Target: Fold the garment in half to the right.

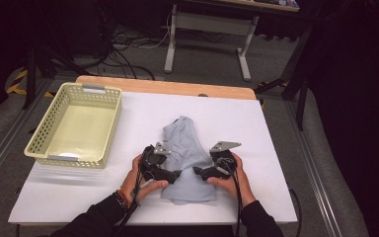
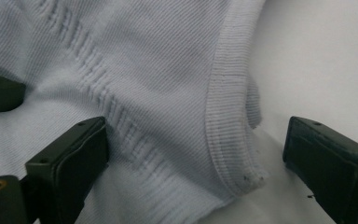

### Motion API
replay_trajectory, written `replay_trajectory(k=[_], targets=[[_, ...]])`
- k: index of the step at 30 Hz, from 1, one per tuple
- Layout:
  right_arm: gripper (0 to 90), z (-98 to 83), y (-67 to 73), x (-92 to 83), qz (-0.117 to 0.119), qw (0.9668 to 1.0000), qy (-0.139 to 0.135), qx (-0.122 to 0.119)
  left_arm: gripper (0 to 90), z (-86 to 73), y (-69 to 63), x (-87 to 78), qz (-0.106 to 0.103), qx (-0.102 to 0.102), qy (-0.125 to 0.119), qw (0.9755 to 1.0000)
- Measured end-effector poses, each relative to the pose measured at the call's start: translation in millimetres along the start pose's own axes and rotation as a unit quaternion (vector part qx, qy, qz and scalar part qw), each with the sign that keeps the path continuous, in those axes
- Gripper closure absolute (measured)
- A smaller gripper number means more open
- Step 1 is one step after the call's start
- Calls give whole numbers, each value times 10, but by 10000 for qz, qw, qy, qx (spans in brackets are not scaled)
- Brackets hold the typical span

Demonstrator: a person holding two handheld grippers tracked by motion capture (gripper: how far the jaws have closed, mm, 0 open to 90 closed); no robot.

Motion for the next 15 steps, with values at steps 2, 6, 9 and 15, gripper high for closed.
replay_trajectory(k=[2,6,9,15], targets=[[151,13,23,2,155,9999,-33,-69,151,3,-48,-7,-154,93,43,9998],[323,40,91,-2,440,9989,-129,-39,325,0,-99,-21,-473,148,-3,9988],[480,33,137,-18,677,9976,-158,-4,438,0,-98,-26,-620,128,-31,9980],[680,26,195,-48,910,9954,-294,-95,594,18,-106,-46,-646,224,-182,9975]])
Point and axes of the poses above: each handheld gripper's, and its own axes: x roughly forward along the jaws, z roughly out of its top, y roughly to its left, the point moved 7 cm from there along x, roughly forward along the jaws, and after that the axes turned 2 degrees about y, right-handed, at the moved point
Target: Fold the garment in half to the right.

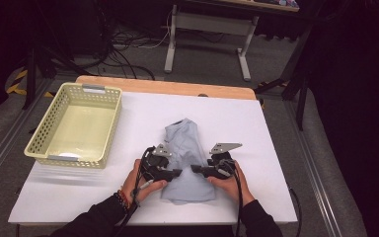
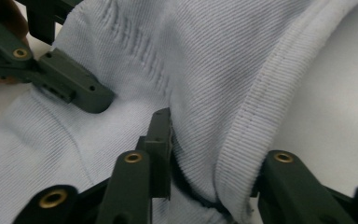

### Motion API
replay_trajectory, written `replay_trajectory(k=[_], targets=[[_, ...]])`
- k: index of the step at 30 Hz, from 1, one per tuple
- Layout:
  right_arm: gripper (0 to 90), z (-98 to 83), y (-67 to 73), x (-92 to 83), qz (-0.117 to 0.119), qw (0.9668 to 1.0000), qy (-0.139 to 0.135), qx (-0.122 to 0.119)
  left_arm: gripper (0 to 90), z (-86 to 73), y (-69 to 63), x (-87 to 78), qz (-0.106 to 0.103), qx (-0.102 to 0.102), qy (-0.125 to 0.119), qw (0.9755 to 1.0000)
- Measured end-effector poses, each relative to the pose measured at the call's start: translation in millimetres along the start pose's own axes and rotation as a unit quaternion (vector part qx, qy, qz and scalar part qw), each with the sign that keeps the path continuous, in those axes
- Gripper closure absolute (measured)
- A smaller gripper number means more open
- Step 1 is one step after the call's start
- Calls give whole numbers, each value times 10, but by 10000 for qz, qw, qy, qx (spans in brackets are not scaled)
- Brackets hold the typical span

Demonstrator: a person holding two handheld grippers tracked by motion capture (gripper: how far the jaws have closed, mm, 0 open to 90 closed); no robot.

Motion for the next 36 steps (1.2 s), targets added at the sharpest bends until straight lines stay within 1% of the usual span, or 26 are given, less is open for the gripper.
replay_trajectory(k=[1,3,4,5,7,8,9,10,11,12,13,14,15,17,18,19,20,22,25,27,28,29,30,31,35,36], targets=[[691,1,6,-4,-28,10000,-33,-46,619,2,1,-3,8,25,-12,10000],[701,6,20,-11,-68,9999,-103,-108,629,6,2,-14,32,87,-1,10000],[705,8,30,-19,-96,9997,-155,-149,625,11,11,-23,23,38,-43,10000],[709,10,34,-27,-96,9996,-201,-143,595,9,27,-30,23,-73,-88,9999],[714,12,53,-44,-107,9994,-287,-173,514,11,52,-47,63,-106,-93,9999],[714,12,61,-47,-131,9992,-317,-206,465,23,74,-69,178,-128,-132,9997],[715,11,71,-49,-175,9990,-327,-251,388,34,94,-99,288,-106,-166,9994],[716,10,76,-52,-213,9988,-334,-280,349,43,103,-121,319,-96,-192,9993],[716,9,80,-53,-232,9987,-346,-293,328,48,102,-147,276,-112,-193,9994],[716,6,82,-56,-257,9985,-365,-323,280,43,108,-157,272,-58,-142,9995],[716,4,83,-60,-273,9983,-378,-338,243,42,126,-176,408,13,-132,9991],[716,3,84,-65,-287,9982,-397,-355,190,44,140,-195,479,61,-155,9987],[716,1,85,-66,-290,9981,-399,-357,179,51,151,-218,435,50,-222,9988],[716,-1,85,-67,-323,9980,-412,-362,149,45,180,-241,408,-7,-195,9990],[715,-4,87,-65,-345,9979,-413,-373,140,37,181,-241,327,-13,-170,9993],[715,-6,89,-65,-361,9978,-411,-386,141,18,161,-226,192,-90,-109,9997],[715,-7,92,-66,-380,9977,-413,-392,134,-11,133,-187,114,-88,-7,9999],[714,-8,94,-66,-416,9974,-416,-410,131,-45,76,-119,1,7,145,9999],[713,-6,99,-68,-430,9972,-434,-426,134,-75,2,-18,-59,12,270,9996],[713,-6,107,-73,-437,9969,-471,-460,111,-80,-32,14,80,109,298,9995],[712,-5,109,-74,-434,9968,-488,-467,112,-82,-46,28,182,172,299,9992],[712,-4,110,-75,-426,9967,-509,-467,113,-85,-62,38,270,167,292,9991],[713,-2,111,-77,-424,9966,-525,-475,124,-86,-85,51,371,217,260,9987],[713,3,116,-82,-415,9964,-558,-489,157,-84,-101,54,373,252,248,9987],[714,12,115,-95,-361,9964,-640,-426,313,-68,-119,49,183,241,118,9995],[714,16,119,-98,-354,9963,-655,-427,377,-64,-109,40,81,151,98,9998]])
Point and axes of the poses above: each handheld gripper's, and its own axes: x roughly forward along the jaws, z roughly out of its top, y roughly to its left, the point moved 7 cm from there along x, roughly forward along the jaws, and after that the axes turned 2 degrees about y, right-handed, at the moved point
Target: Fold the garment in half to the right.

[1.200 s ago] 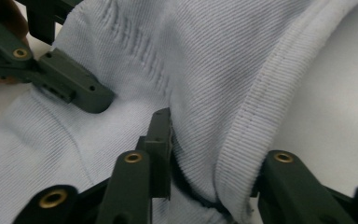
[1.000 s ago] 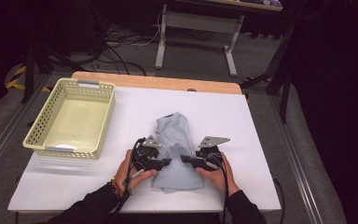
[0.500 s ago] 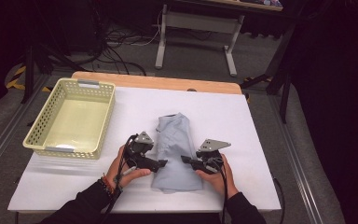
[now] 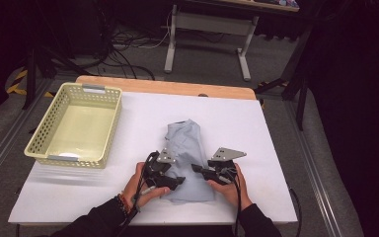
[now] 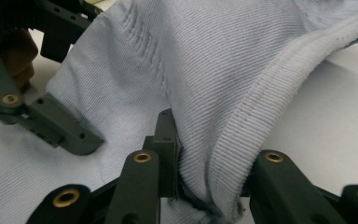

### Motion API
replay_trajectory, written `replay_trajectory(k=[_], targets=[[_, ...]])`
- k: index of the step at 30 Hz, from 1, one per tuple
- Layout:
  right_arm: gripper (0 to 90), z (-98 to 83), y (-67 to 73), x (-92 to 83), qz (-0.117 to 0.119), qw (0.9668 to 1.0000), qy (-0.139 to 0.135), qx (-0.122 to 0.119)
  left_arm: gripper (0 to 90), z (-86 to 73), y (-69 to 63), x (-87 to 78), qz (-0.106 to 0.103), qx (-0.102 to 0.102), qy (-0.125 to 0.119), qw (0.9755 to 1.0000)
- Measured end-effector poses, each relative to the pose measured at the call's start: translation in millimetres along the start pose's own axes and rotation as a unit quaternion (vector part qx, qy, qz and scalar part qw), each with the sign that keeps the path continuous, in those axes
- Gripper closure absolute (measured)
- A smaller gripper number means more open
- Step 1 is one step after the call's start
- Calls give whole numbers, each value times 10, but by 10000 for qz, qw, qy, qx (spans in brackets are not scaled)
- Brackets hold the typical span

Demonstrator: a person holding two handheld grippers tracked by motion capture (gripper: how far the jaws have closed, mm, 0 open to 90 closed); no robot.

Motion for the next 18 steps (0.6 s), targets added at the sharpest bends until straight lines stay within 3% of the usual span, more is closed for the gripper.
replay_trajectory(k=[5,8,18], targets=[[714,35,24,-25,-29,9999,-109,-45,551,18,16,-34,-160,-54,-142,9998],[714,55,35,-52,52,9997,-218,5,643,35,9,-66,-172,54,-196,9996],[713,89,73,-98,58,9995,-304,-14,684,59,-1,-113,-158,216,-247,9993]])
Point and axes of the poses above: each handheld gripper's, and its own axes: x roughly forward along the jaws, z roughly out of its top, y roughly to its left, the point moved 7 cm from there along x, roughly forward along the jaws, and after that the axes turned 2 degrees about y, right-handed, at the moved point
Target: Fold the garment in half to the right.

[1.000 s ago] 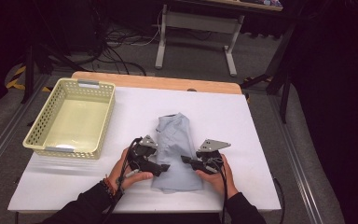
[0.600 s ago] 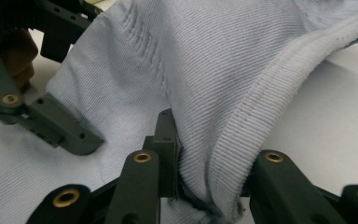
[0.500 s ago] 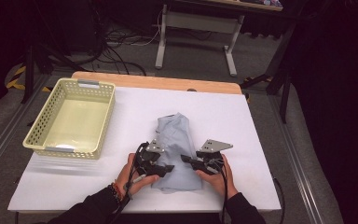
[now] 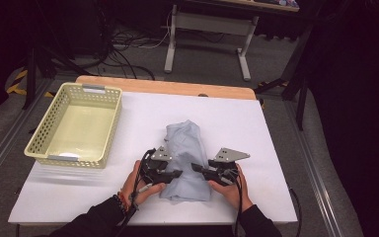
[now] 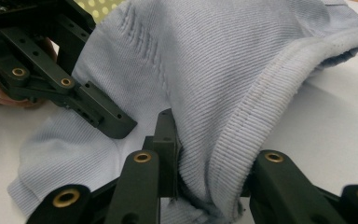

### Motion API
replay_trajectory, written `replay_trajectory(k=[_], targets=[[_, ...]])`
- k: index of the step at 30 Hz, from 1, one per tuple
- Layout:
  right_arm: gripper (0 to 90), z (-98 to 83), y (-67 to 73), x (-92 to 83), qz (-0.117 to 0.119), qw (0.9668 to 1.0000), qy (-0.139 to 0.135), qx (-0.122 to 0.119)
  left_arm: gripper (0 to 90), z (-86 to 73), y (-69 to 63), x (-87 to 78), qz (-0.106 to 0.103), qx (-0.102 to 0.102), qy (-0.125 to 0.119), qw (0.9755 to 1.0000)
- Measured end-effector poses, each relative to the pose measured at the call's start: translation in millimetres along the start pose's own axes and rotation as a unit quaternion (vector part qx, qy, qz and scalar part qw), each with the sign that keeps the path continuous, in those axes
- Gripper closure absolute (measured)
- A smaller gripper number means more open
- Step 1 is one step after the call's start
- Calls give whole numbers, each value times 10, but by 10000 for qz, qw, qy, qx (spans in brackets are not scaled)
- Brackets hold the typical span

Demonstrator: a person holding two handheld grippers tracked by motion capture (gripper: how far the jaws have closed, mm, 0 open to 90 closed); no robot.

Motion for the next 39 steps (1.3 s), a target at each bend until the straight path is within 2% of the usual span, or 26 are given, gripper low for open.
replay_trajectory(k=[11,15,16,26,30,35,39], targets=[[712,60,65,-53,-85,9998,-143,-98,697,39,-27,-78,154,336,-32,9993],[712,71,82,-62,-113,9997,-163,-145,697,38,-38,-99,184,333,-24,9993],[711,75,86,-65,-126,9996,-163,-168,698,46,-35,-97,180,394,-59,9990],[709,102,113,-87,-152,9993,-264,-209,698,67,-43,-148,268,553,-72,9981],[705,123,130,-91,-176,9991,-329,-215,701,83,-45,-201,384,692,-40,9969],[704,161,163,-88,-235,9984,-431,-263,702,102,-32,-252,434,749,-51,9962],[704,193,183,-81,-268,9979,-529,-247,704,124,-16,-300,552,848,-60,9948]])
Point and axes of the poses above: each handheld gripper's, and its own axes: x roughly forward along the jaws, z roughly out of its top, y roughly to its left, the point moved 7 cm from there along x, roughly forward along the jaws, and after that the axes turned 2 degrees about y, right-handed, at the moved point
